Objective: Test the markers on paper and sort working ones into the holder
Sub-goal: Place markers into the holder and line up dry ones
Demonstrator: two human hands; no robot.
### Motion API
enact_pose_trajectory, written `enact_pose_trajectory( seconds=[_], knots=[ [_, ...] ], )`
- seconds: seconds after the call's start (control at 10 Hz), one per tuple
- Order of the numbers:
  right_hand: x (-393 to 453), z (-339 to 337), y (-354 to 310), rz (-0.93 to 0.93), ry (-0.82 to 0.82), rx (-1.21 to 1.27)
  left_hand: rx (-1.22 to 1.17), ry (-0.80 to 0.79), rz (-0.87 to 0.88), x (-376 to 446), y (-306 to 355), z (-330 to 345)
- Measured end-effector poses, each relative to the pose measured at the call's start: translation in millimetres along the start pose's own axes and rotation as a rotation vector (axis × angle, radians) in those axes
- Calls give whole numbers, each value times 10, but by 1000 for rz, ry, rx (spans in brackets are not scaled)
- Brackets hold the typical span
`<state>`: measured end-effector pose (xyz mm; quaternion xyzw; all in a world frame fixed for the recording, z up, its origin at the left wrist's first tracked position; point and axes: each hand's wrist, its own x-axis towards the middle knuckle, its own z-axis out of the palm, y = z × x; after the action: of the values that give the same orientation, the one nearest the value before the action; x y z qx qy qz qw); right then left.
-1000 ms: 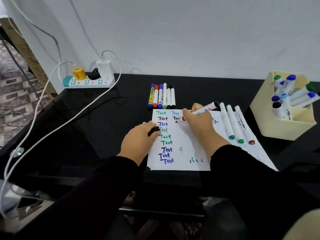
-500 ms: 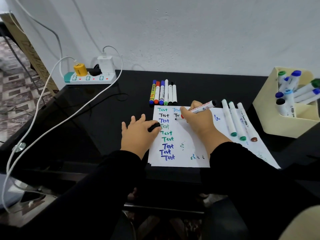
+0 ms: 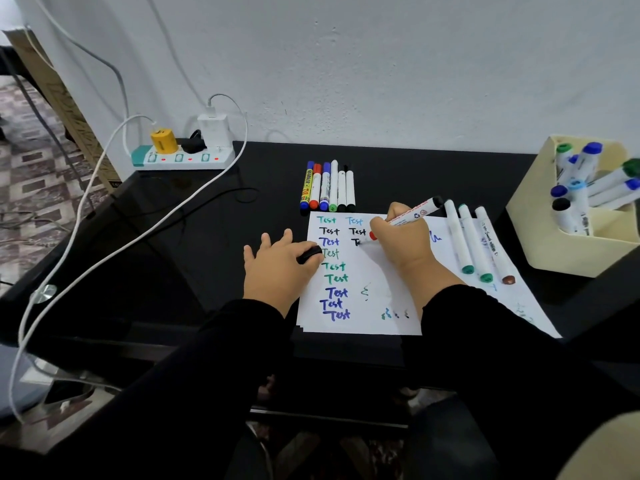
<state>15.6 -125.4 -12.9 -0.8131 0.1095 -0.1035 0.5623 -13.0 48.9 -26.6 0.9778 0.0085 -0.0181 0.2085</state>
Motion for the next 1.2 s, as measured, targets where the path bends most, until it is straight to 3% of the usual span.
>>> enact_pose_trajectory(
  seconds=[1.2],
  knots=[
    [55, -9, 53, 55, 123, 109, 28, -10, -5, 14, -7, 7]
  ],
)
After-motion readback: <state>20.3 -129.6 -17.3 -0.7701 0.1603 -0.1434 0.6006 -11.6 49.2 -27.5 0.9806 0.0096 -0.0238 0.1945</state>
